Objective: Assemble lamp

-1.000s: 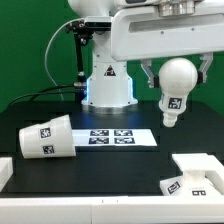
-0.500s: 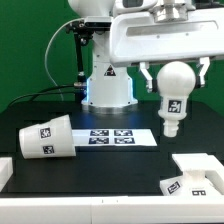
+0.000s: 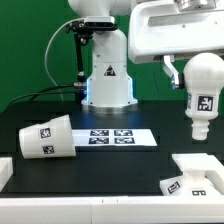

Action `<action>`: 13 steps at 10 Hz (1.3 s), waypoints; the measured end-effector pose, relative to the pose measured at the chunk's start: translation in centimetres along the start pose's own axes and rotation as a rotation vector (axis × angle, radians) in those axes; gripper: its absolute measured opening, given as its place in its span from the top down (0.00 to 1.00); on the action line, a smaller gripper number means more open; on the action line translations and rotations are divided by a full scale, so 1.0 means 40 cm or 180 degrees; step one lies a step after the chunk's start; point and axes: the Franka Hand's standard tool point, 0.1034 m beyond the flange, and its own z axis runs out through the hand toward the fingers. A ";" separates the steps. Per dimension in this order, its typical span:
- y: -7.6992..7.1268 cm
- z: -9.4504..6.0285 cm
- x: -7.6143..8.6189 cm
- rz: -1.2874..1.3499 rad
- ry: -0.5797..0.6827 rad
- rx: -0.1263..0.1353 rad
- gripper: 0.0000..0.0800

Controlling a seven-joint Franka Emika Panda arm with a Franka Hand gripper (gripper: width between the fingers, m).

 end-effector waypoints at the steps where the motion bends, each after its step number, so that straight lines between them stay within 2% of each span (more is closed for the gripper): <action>1: 0.000 0.001 -0.001 -0.0001 -0.0002 0.0000 0.28; 2: 0.006 0.002 -0.004 -0.0023 -0.0022 -0.0006 0.28; 3: 0.032 0.010 -0.014 -0.0011 -0.0123 -0.0020 0.28; 4: 0.040 0.020 -0.015 0.0006 -0.0193 -0.0026 0.28; 6: 0.037 0.047 -0.034 -0.0008 -0.0222 -0.0040 0.28; 9: 0.017 0.057 -0.048 -0.0023 -0.0254 -0.0027 0.28; 13: 0.011 0.079 -0.064 -0.0047 -0.0300 -0.0033 0.28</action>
Offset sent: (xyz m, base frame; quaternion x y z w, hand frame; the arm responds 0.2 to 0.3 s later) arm 0.0087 -0.0001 -0.0150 0.0432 -0.0726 0.0357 0.9958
